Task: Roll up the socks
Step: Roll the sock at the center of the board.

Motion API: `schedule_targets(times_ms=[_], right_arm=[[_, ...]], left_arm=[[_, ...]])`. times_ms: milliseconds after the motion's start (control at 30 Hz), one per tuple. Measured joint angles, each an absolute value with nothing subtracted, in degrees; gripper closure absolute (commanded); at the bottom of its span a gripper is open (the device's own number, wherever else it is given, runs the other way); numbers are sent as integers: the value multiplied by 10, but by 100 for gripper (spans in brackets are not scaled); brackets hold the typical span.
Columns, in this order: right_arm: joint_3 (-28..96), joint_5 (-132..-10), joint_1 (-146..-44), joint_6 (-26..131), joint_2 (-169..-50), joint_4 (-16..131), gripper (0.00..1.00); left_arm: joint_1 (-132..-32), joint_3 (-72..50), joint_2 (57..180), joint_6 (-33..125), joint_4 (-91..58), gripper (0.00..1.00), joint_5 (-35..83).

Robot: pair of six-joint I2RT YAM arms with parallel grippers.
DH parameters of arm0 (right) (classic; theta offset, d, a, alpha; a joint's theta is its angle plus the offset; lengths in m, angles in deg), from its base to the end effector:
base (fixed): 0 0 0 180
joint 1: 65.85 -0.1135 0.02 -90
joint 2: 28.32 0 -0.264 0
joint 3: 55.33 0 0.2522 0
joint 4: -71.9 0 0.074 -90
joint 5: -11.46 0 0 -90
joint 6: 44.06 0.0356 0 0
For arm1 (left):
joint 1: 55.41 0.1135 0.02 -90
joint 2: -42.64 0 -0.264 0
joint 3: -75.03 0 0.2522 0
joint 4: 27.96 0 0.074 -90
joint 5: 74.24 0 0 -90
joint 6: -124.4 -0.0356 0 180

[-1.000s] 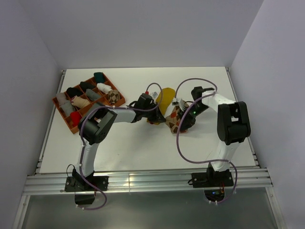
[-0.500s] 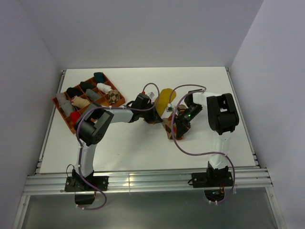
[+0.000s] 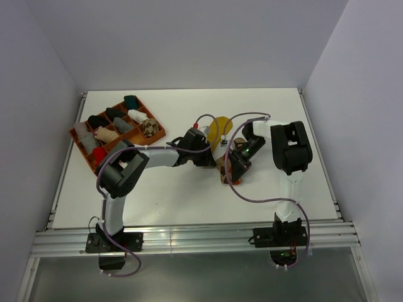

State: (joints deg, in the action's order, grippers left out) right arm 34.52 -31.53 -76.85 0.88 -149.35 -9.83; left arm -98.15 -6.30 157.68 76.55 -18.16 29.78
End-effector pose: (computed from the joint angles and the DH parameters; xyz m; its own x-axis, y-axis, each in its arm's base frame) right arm 0.3225 0.0892 0.1186 -0.7445 -0.6364 -0.2020 -0.5345 0.3868 0.7515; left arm 0.3028 -0.2915 0.1380 -0.9034 -0.0517 -0.4258 0.2445 0.7534 -0.6104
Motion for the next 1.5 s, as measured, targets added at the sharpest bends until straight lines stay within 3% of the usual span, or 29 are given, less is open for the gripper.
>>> schedule_targets(times_ms=[467,833,1133,1233,1300,1367,1433,1500], right_arm=[[367,-323,-769,46,-1515,-117,78],[375,-326,-769,47,-1520,-122,77],[380,-326,-769,50,-1525,-128,77],[382,-326,-769,50,-1527,-130,77],[383,-326,-769,50,-1528,-132,76],[384,-326,-769,50,-1529,-132,73],[384,-330,-769,52,-1529,-132,64],[383,-331,-767,58,-1528,-132,57]], left_arm=[[-1015,-7,1493,647,-238,64,291],[-1057,-5,1512,592,-310,60,379],[-1076,-5,1551,571,-312,60,384],[-1078,-5,1551,562,-314,63,379],[-1080,-5,1551,561,-313,75,374],[-1080,-13,1559,562,-305,93,371],[-1080,-25,1568,566,-297,100,371],[-1080,-38,1574,575,-287,100,372]])
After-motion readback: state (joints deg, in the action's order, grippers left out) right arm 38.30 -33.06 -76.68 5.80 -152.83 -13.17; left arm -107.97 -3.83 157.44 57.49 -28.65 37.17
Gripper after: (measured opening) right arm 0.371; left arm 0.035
